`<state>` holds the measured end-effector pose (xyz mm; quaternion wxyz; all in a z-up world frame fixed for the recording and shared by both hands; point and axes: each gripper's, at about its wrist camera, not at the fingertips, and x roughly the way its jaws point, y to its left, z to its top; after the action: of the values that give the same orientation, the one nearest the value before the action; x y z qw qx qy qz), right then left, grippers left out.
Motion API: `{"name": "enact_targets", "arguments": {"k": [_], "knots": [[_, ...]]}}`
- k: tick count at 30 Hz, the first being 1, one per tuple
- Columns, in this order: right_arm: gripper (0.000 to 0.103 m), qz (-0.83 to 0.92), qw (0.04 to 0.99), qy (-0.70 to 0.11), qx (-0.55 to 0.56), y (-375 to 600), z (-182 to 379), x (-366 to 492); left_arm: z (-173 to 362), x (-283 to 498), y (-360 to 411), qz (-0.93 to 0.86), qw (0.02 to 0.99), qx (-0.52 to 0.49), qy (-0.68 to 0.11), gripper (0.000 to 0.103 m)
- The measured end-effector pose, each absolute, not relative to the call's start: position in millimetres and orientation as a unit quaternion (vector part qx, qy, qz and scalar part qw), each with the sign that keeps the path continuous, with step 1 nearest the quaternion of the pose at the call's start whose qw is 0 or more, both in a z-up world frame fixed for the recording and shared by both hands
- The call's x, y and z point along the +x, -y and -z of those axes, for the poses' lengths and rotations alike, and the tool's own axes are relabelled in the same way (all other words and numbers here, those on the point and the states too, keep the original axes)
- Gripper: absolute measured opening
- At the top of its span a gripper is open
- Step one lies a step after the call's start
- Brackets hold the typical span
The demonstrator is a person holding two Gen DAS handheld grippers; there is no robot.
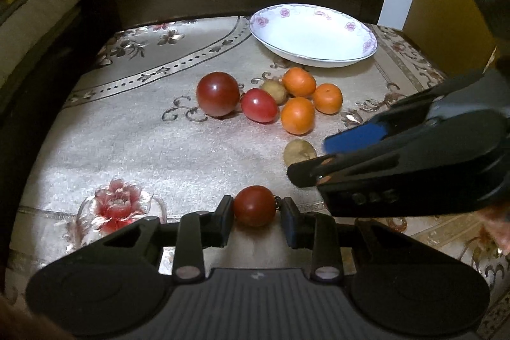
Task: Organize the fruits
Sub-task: 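Grasp the red tomato with the left tool while the right tool grasps the brown kiwi, then carry the tomato and kiwi into the white bowl and open both tools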
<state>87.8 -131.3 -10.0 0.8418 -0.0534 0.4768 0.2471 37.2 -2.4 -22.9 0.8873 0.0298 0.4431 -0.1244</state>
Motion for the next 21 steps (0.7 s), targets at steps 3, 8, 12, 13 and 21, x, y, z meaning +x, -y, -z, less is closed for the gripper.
{"name": "enact_targets", "arguments": {"k": [3,8,12,13,21], "knots": [[0.032,-0.252,0.838,-0.481,-0.059,126.1,15.9,90.3,23.9,37.1,3.1,0.124,0.887,0.031,-0.443,0.038],[0.023,-0.253,0.834,-0.486,-0.065,121.9,16.2,94.7,25.9,37.2,3.8,0.123,0.885,0.033,-0.447,0.039],[0.023,-0.249,0.835,-0.481,-0.093,116.6,16.4,90.4,26.0,37.2,6.0,0.12,0.886,0.04,-0.446,0.039],[0.023,-0.248,0.836,-0.481,-0.093,117.1,16.1,90.0,25.5,37.9,4.8,0.121,0.886,0.035,-0.446,0.039],[0.022,-0.233,0.845,-0.476,-0.073,133.3,3.9,85.4,17.3,41.8,-1.3,0.115,0.888,0.015,-0.446,0.038]]}}
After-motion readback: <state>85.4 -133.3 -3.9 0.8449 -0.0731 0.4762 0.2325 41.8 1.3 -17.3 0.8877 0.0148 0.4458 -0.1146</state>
